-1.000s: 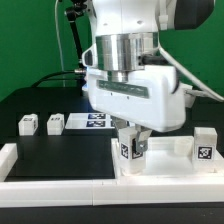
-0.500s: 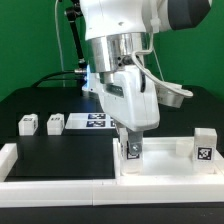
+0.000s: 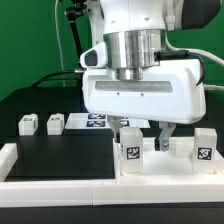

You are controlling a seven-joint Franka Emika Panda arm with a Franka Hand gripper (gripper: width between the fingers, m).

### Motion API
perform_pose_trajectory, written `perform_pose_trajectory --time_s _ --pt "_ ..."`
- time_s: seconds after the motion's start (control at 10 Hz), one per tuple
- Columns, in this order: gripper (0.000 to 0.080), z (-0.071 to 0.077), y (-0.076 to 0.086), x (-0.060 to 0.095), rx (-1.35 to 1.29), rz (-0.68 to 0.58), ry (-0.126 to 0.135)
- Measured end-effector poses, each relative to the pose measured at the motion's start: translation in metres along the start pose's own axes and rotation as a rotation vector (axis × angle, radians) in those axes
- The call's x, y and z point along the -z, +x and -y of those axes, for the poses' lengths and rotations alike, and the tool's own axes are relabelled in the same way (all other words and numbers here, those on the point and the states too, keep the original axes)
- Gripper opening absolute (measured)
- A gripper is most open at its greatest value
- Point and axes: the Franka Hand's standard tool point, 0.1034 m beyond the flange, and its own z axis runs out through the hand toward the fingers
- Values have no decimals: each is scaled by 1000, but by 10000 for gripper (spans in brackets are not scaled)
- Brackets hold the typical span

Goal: Assemble square table

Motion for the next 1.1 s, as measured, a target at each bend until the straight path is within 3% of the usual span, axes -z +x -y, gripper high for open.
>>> perform_pose_trajectory --time_s 0.5,0.7,0.9,1.0,1.1 --pt "649 -16 10 0 713 -3 -24" --pt "649 -15 10 -1 682 -3 -24" --pt "408 -15 9 -2 606 -2 -22" --pt "408 -15 9 -2 543 -2 -21" --pt "285 -15 9 -2 458 -3 -21"
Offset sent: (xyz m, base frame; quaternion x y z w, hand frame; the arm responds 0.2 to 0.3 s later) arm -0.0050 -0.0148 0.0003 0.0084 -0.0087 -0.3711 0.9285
